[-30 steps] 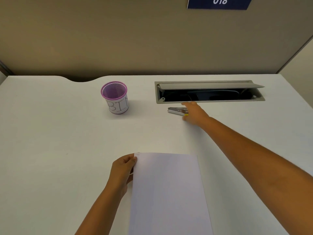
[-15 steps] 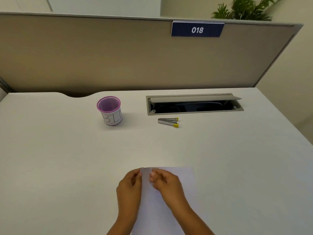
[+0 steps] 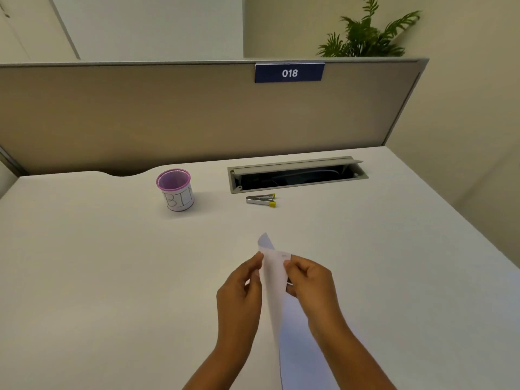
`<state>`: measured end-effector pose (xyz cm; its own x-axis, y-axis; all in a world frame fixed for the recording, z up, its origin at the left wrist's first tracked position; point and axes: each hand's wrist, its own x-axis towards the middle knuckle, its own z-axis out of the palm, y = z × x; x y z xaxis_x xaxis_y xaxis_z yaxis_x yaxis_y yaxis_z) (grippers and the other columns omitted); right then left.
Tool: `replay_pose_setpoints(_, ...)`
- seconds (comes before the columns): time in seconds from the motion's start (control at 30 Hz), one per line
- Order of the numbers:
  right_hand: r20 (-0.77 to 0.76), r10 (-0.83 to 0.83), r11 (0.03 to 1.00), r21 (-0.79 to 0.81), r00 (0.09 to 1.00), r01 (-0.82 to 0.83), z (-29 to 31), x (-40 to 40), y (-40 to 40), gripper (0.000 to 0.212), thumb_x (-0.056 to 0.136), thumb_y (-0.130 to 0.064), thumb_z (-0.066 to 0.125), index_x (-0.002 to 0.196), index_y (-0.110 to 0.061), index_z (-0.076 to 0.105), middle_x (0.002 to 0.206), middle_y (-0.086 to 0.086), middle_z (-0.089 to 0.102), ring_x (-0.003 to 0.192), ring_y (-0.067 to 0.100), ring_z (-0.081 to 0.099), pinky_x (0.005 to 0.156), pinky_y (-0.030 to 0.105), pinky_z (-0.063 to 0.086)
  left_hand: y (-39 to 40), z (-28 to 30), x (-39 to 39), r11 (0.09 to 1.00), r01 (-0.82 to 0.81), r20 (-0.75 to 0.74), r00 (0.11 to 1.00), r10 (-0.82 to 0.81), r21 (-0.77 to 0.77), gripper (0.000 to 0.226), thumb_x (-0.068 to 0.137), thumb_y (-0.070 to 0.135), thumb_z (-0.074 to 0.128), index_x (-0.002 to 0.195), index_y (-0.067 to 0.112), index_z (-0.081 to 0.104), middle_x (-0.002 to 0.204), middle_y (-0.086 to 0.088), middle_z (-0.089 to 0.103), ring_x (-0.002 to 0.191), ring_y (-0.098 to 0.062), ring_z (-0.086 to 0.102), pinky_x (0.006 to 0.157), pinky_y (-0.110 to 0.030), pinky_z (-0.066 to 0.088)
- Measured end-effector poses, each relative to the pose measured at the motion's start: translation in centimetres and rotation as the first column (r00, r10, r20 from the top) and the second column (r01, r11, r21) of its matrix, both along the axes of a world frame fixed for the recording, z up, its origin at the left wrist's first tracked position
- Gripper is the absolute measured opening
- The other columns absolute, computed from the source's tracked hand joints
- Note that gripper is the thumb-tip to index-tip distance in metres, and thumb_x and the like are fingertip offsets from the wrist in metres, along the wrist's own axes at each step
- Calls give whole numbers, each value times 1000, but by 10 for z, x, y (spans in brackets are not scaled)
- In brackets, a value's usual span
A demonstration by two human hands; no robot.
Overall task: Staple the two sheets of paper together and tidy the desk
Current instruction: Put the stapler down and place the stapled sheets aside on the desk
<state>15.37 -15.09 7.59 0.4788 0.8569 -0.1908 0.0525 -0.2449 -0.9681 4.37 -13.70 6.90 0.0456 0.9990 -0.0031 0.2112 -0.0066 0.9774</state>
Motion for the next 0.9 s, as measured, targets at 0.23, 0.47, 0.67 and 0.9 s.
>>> replay_pose_setpoints(0.23,-86,32,987,158,996,-18,66,13,-16,15,90,-20,52,102,-25,60,92,-10,64,87,16,65,63,17,55,5,62,6,949,52,-61,998,-34,310,32,83,36,45,115,35,49,122,15,52,111,1,48,81,6,33)
replay_pose_setpoints(0.47,-184,236,933,317,954,-169,126,23,-21,14,90,-19,50,97,-23,61,88,-2,68,79,17,68,64,25,58,17,139,3,745,60,-126,992,32,665,32,89,25,49,114,9,61,113,-6,67,107,-14,60,94,-15,43)
replay_pose_setpoints(0.67,-334,323,925,308,885,-221,128,27,-2,15,92,-19,49,88,-21,64,81,0,69,72,15,68,60,21,58,41,159,3,810,353,-619,785,17,469,30,92,33,46,103,14,66,105,-5,70,95,-20,60,114,-38,9)
replay_pose_setpoints(0.9,-578,262,965,138,772,-224,75,19,9,13,91,-16,52,98,-12,62,91,7,69,78,18,68,66,26,58,56,115,-1,906,374,-665,730,-157,198,25,92,31,47,84,11,61,83,-7,62,74,-19,52,59,-24,38)
